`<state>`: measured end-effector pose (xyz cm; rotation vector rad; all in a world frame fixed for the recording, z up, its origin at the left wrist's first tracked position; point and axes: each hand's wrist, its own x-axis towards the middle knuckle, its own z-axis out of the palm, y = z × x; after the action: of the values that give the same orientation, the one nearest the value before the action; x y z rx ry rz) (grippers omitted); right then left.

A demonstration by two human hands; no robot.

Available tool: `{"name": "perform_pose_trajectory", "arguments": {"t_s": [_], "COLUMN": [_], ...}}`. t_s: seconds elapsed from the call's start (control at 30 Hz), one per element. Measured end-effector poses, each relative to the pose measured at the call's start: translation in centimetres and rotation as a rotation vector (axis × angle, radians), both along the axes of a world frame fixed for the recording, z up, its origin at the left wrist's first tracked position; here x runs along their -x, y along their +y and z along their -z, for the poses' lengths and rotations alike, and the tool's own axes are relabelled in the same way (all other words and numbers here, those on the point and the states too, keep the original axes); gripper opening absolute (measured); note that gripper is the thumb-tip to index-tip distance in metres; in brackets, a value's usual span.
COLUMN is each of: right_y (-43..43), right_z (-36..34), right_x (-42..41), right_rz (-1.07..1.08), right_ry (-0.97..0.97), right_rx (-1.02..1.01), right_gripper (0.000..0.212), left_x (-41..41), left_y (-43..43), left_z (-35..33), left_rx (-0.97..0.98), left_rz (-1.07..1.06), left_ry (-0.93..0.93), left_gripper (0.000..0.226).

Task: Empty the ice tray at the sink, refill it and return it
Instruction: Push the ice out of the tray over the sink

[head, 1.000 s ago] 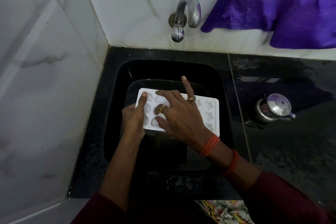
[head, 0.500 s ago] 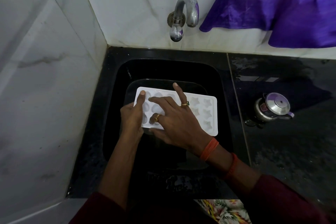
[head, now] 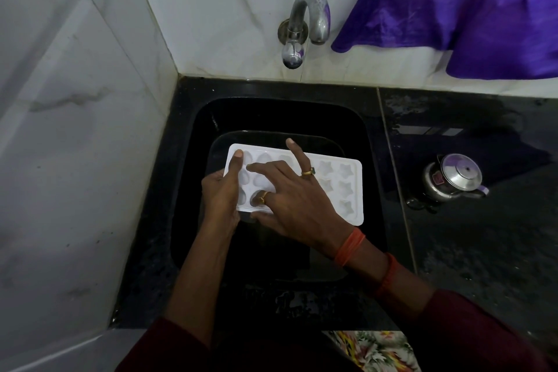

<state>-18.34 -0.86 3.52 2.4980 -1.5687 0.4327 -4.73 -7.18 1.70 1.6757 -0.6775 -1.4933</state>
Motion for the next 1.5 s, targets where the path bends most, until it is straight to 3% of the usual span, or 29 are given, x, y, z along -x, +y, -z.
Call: {"name": "perform_pose_trajectory", "arguments": {"t_s": [0.2,0.43,0.67,0.97,1.13,1.5], "right_y": [0.1,-0.2,-0.5,-0.1,-0.3,-0.3], "right_z": [0.0,-0.1,-0.3,-0.4,-0.5,-0.4], "right_x": [0.0,0.0,0.2,0.3,0.3,0.6], "right_rz": [0.004,-0.035,0.000,0.058,-0.020,0.028], "right_ry": [0.072,0.030,0.129,0.113,0.119,0.101], "right_rx": [-0.037,-0.019,-0.107,-0.084,-0.074,0.056], "right_gripper": [0.036,0.044,0.039,0.049,0.034,0.044], "left_x": [-0.1,-0.1,-0.3,-0.4,0.0,0.1], "left_y": [0.1,0.0,-0.2,-0.2,-0.1,0.1], "left_z": [0.2,0.4,1.0,1.0,0.8,1.1], "left_rx": [0.011,0.001,0.000,0.011,0.011,0.000], "left_rz": [0.010,0.007,0.014,0.021,-0.004,0.021], "left_ry": [-0.031,-0.049,-0.087,-0.083,-0.018,-0.073], "left_gripper": [0.043,0.044,0.047,0.044,0.042,0.045]}}
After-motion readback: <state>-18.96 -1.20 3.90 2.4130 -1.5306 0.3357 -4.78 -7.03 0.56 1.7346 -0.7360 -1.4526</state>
